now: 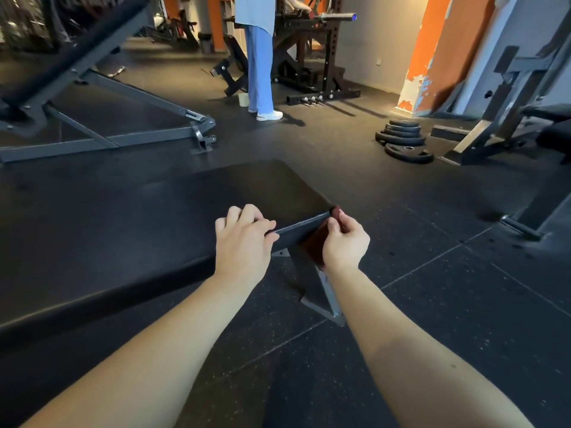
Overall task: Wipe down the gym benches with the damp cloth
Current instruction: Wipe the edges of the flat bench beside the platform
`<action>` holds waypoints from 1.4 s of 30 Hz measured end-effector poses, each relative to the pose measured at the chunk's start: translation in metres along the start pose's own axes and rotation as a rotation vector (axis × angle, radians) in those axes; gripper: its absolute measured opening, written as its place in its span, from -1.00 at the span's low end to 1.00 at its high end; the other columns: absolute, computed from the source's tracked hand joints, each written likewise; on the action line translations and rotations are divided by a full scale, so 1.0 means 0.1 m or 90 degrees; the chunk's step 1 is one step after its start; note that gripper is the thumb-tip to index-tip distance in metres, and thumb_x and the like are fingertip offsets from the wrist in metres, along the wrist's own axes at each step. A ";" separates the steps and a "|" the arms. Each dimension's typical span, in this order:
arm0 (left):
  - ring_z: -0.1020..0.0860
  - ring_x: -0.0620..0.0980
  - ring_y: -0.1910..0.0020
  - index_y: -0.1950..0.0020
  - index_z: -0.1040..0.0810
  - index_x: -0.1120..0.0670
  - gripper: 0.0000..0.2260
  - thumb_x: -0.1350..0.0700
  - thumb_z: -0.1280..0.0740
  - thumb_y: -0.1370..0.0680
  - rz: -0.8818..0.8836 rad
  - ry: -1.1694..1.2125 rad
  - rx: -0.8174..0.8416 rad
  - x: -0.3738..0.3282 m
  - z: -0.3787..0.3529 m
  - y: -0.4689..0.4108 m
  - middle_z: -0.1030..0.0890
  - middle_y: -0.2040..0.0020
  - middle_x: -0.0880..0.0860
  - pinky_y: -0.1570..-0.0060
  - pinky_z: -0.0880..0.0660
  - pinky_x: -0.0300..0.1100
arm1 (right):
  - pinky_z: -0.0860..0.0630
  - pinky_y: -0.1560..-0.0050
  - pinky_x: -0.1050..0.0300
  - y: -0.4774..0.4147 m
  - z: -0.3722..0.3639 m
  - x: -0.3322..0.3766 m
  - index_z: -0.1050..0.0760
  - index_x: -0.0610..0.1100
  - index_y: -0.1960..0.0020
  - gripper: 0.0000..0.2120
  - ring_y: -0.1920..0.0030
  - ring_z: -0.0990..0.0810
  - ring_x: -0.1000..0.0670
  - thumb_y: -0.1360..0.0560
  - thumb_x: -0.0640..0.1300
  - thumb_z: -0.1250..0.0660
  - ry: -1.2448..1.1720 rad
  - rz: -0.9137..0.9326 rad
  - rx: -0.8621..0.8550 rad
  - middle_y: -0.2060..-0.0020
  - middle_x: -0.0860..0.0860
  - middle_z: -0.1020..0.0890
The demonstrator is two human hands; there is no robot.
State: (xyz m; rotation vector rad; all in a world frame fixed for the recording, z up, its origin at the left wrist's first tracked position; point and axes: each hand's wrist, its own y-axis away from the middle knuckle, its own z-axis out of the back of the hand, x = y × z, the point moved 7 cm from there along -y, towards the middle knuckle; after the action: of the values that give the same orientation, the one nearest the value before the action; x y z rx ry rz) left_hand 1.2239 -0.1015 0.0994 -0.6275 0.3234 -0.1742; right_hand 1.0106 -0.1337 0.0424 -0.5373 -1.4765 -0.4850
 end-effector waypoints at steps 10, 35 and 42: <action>-0.41 0.02 -0.04 -0.13 -0.73 -0.05 -0.82 0.00 -0.48 -0.55 -0.015 -0.005 0.021 0.02 0.03 -0.03 -0.51 0.01 -0.12 -0.09 -0.23 -0.05 | -0.57 -0.20 0.08 0.38 -0.15 -0.15 -0.64 -0.04 0.00 -0.96 -0.02 -0.63 0.13 -0.57 -0.16 -0.45 -0.065 -0.026 0.046 0.05 0.11 -0.68; -0.42 0.07 -0.13 -0.07 -0.72 -0.04 -0.87 0.12 -0.49 -0.54 0.089 -0.023 -0.067 0.43 0.41 0.50 -0.56 -0.05 -0.10 -0.14 -0.21 0.01 | -0.57 -0.13 0.05 0.40 -0.13 -0.02 -0.54 -0.05 0.05 -0.90 0.04 -0.63 0.08 -0.56 -0.22 -0.40 -0.056 0.019 0.033 0.10 0.06 -0.65; -0.41 0.06 -0.18 -0.20 -0.71 -0.05 -0.73 0.22 -0.45 -0.56 0.063 -0.050 -0.009 0.42 0.45 0.53 -0.59 -0.15 -0.08 -0.18 -0.26 0.06 | -0.51 -0.30 0.04 0.23 -0.07 -0.03 -0.59 -0.11 -0.11 -0.90 -0.13 -0.60 0.03 -0.61 -0.19 -0.35 -0.079 0.011 -0.062 -0.09 0.00 -0.64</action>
State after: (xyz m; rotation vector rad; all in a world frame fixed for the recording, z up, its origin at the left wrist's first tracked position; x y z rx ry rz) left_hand 1.2825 -0.0453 0.0919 -0.6301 0.2787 -0.0522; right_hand 1.0300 -0.1198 0.0382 -0.6671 -1.5707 -0.5195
